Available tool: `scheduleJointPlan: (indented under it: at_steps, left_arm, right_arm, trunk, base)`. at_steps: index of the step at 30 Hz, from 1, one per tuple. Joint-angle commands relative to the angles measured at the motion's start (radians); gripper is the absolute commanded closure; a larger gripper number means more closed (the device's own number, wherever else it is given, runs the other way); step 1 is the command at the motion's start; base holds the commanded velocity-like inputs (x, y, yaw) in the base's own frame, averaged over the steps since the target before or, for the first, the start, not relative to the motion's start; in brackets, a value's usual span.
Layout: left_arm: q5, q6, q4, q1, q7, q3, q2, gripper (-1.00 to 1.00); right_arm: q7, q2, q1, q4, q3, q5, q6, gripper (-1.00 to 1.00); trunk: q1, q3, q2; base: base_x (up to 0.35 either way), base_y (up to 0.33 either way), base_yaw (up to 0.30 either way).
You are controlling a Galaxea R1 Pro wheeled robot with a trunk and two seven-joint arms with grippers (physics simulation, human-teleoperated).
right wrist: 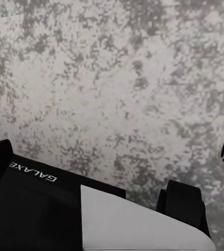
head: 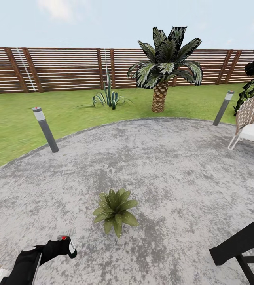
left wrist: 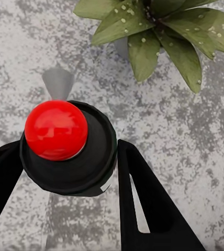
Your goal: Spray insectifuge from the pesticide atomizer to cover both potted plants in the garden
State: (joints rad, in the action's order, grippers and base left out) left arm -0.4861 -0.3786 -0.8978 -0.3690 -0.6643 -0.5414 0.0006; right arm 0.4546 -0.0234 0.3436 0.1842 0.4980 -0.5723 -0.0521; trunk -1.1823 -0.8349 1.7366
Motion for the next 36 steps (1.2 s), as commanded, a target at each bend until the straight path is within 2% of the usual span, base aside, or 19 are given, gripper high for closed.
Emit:
scheduleJointPlan:
  at_steps: [1, 20, 24, 36]
  left_arm:
    - [-0.005, -0.005, -0.001, -0.001, -0.008, -0.003, -0.001, 1.00]
    - [-0.005, -0.005, -0.001, 0.001, -0.008, -0.003, -0.001, 1.00]
    - [-0.005, -0.004, -0.001, 0.001, -0.008, -0.002, -0.001, 1.00]
    - [-0.003, -0.007, -0.002, 0.001, -0.008, -0.001, -0.002, 1.00]
  right_arm:
    - [0.004, 0.000, 0.000, 0.000, 0.009, -0.010, -0.005, -1.00]
    - [0.004, -0.007, -0.029, -0.002, 0.010, -0.010, -0.003, -1.00]
    - [0.004, 0.000, -0.035, -0.002, 0.009, -0.011, -0.003, -1.00]
    - [0.004, -0.001, -0.036, -0.002, 0.009, -0.010, -0.003, -1.00]
  trunk:
    - [0.000, -0.001, 0.000]
    - [0.000, -0.001, 0.000]
    - [0.000, -0.001, 0.000]
    - [0.000, -0.001, 0.000]
  base:
    - [0.000, 0.000, 0.000]
    - [0.000, 0.000, 0.000]
    - [0.000, 0.000, 0.000]
    - [0.000, 0.000, 0.000]
